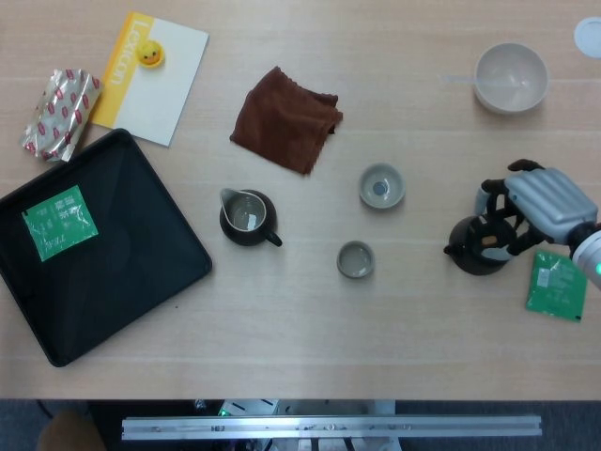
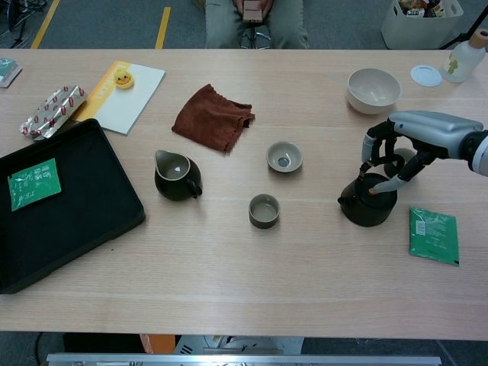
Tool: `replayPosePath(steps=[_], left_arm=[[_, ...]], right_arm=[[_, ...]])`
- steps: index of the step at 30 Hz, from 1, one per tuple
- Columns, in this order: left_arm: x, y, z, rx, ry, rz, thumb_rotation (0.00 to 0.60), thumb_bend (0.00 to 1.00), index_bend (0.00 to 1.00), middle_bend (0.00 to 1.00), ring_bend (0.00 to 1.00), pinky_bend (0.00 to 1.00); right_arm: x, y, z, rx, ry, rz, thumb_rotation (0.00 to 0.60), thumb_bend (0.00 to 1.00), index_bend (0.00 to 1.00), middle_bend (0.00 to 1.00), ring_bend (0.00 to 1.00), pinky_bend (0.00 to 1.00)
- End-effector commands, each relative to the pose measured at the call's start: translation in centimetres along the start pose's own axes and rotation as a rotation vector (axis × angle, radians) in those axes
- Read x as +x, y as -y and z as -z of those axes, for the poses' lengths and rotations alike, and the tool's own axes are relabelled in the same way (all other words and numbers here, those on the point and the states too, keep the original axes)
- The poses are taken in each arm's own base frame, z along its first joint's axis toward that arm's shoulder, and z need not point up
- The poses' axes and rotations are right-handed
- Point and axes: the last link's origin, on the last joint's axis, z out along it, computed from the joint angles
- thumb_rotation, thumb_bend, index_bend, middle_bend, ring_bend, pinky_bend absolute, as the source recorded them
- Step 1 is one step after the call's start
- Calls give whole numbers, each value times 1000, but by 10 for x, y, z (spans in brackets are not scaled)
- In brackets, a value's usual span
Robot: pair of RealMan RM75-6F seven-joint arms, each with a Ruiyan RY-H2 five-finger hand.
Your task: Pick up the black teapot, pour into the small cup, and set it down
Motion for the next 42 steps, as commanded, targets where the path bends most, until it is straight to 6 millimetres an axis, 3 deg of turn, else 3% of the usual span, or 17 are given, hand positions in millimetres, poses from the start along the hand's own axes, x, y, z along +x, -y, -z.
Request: replayPosePath(steps=[1,20,42], left_arm=[[0,0,0,2,1,1,600,396,165,238,200,244],[-1,3,2,9,1,4,600,396,165,238,200,244],[0,7,5,24,-3,-1,600,396,165,238,200,244]], right_arm=[[-1,0,0,-5,11,9,522,0,453,510,477,141],[-7,5,-5,-11,62,58,531,0,577,606,572,141],[-11,16,-26,-18,86,67,535,0,876,843,796,166]])
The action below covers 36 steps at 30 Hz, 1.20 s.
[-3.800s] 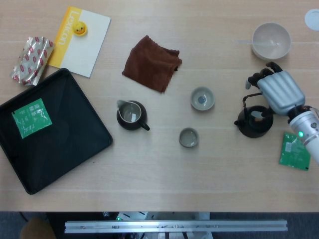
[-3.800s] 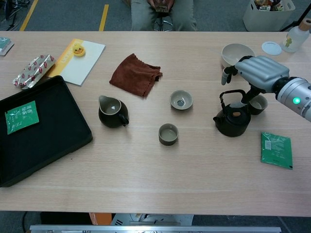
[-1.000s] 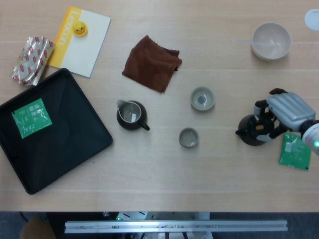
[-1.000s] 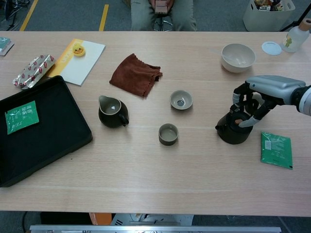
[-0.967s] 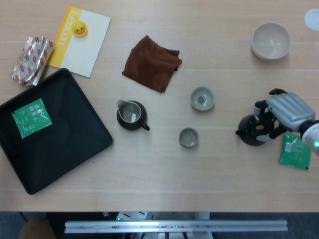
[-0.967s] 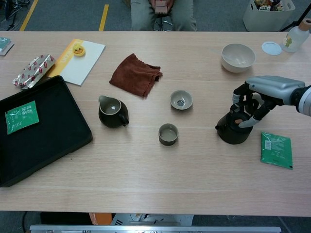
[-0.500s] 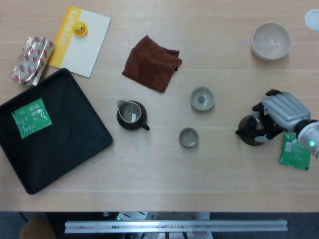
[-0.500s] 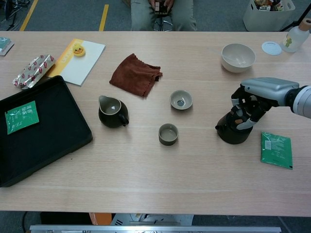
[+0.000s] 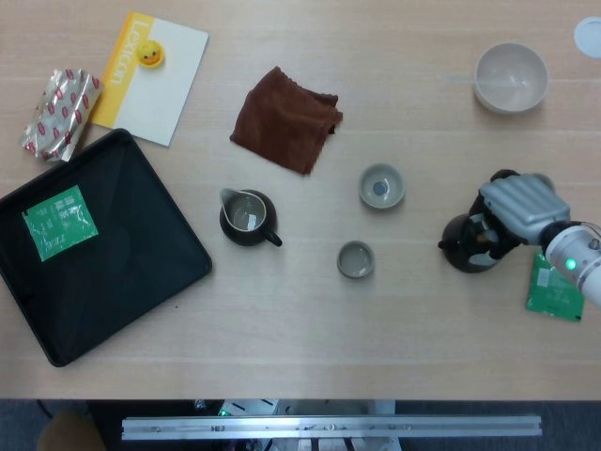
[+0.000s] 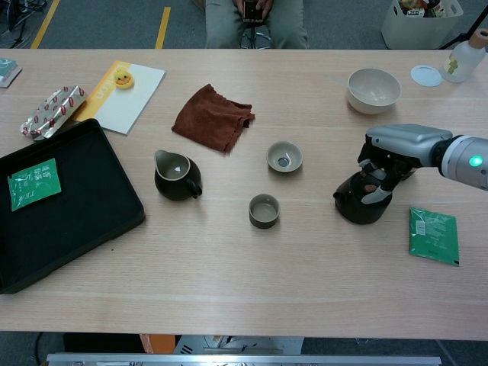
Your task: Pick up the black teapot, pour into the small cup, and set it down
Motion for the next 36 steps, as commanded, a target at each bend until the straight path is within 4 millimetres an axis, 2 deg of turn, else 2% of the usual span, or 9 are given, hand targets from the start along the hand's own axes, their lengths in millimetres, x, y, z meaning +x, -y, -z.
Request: replayPosePath(steps=[1,12,18,20,24,27,29,36], left_arm=[[0,1,0,1,1,-2,600,396,165,238,200,244],[-2,1,-2,2,11,-3,600,396,166,238,200,243],[-3,1,-2,2,12,-2,600,396,166,238,200,243],[-2,1,-2,2,10,-4,600,396,167,238,200,243],[-3,1,-2,3,12,-2,600,396,167,238,200,242],[-3,1,-2,2,14,-2,600,396,167,238,200,238],[-3,1,-2,2,14,-2,600,396,167,238,200,237],[-4,1,-2,0,16,-5,600,396,167,238,200,237]], right_arm=[[0,1,-1,0,-2,-7,536,0,883,848,800,166],[-1,-1,-3,-19,-7,1,536,0,925,872,821,176],[0,-1,-4,-12,-21,-17,424,0,935,877,821,176],[0,-2,-4,-11,-23,-23,350,0,935,877,821,176],[1,-3,-3,-10,-28,-29,163,0,938,877,821,176],[1,-5,-2,-13,-27,-28,72,0,944,877,821,176],[2,-6,-2,-16,-24,-21,53,0,945,877,821,176],[4,-6,-2,-23,-19,-9,50,9,945,877,820,176]])
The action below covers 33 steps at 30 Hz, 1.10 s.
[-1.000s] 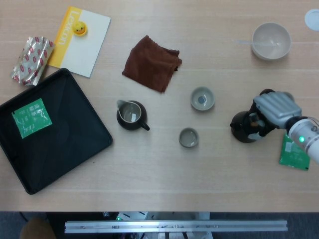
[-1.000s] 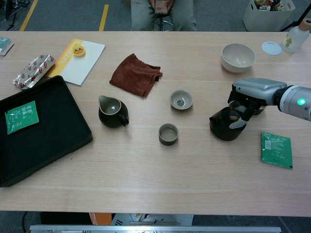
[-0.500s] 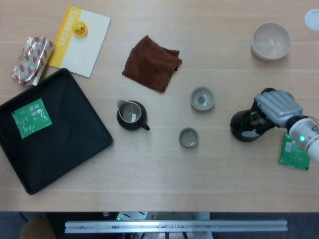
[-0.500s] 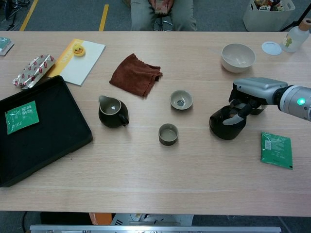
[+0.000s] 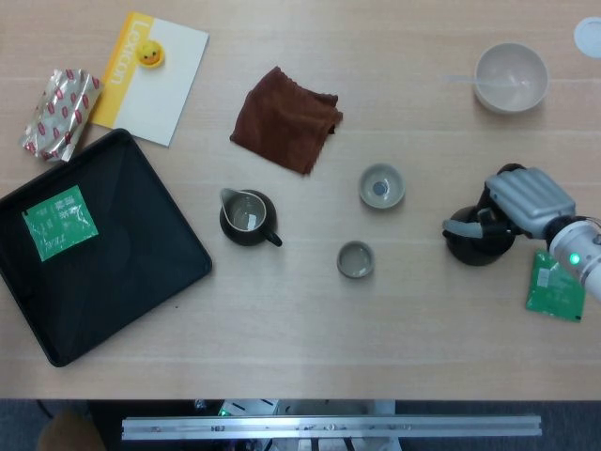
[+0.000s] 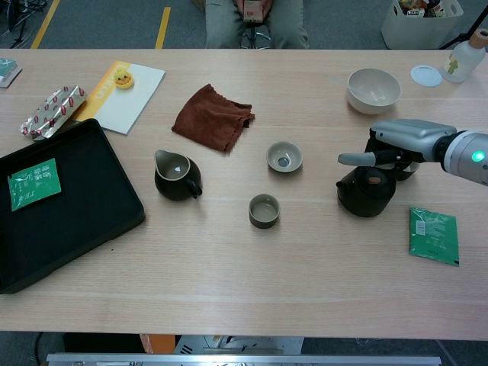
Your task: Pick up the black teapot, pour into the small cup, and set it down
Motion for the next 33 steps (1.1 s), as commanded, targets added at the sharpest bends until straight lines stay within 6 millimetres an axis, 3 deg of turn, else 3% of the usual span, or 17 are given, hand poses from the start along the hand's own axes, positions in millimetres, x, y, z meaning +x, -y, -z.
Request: replayPosePath(steps=[1,4,6,16,33], left_arm=[[0,0,0,-1,0,1,600,396,167,238,200,237],[0,0,0,-1,-3,1,600,396,167,237,200,237],[1,0,0,0,-5,2,600,396,167,237,200,236],[1,1,0,-2,-10,4,600,396,167,238,200,231],[4,-1,-1,-14,-24,8,600,396,168,237,200,230]], right_arm=[[2,0,0,-1,-7,4,49,42,945,877,820,176],[4,1,0,1,-17,-2,52,223,945,877,820,176],[7,2,0,3,-27,-3,51,282,945,877,820,176],[13,4,1,7,-51,1,63,460,945,878,820,176],[49,14,1,29,-119,43,170,609,945,878,820,176]])
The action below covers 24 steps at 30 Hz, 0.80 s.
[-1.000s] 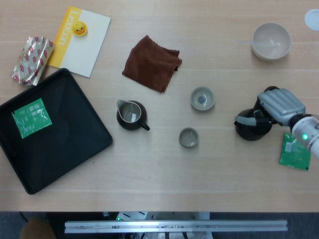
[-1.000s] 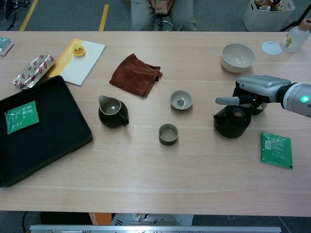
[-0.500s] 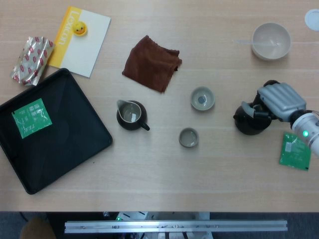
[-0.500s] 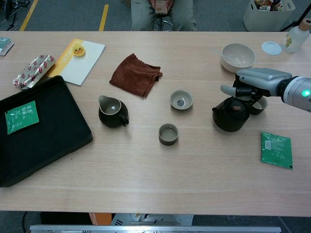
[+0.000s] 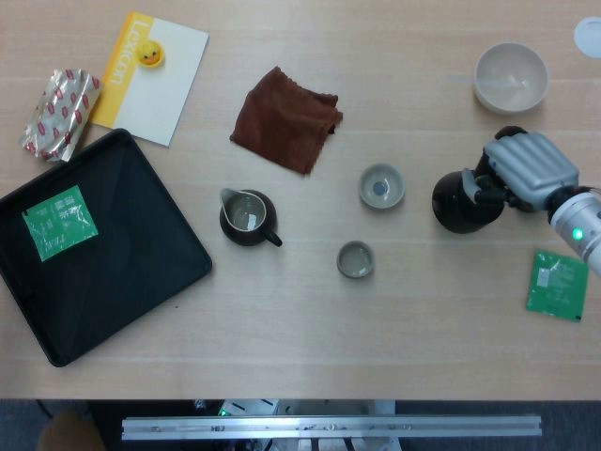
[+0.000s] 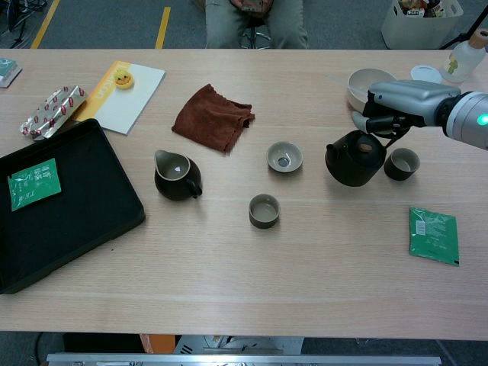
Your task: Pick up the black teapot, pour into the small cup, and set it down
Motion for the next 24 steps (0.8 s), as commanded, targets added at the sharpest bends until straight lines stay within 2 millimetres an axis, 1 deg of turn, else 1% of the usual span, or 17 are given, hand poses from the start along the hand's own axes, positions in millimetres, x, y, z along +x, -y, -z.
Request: replayPosePath(steps=[1,4,8,17,24], left_arm=[[0,0,0,0,-1,1,600,396,167,237,200,230],[0,0,1,1,-3,0,600,396,167,238,200,230],[1,0,1,-1,-9,0,600,396,167,238,200,230],[3,-1,0,-6,-18,1,600,396,167,238,200,230],[4,-1,1,-4,-27,2,600,396,167,238,200,230]], right_arm=[[5,2,-1,3,-12,12,174,611,945,878,820,176],[9,3,-2,6,-22,27,209,645,945,878,820,176],[15,6,-4,11,-43,50,239,674,945,878,819,176],[29,15,-11,27,-98,122,278,682,945,874,816,176],[41,28,-19,51,-144,200,296,682,945,864,809,176]])
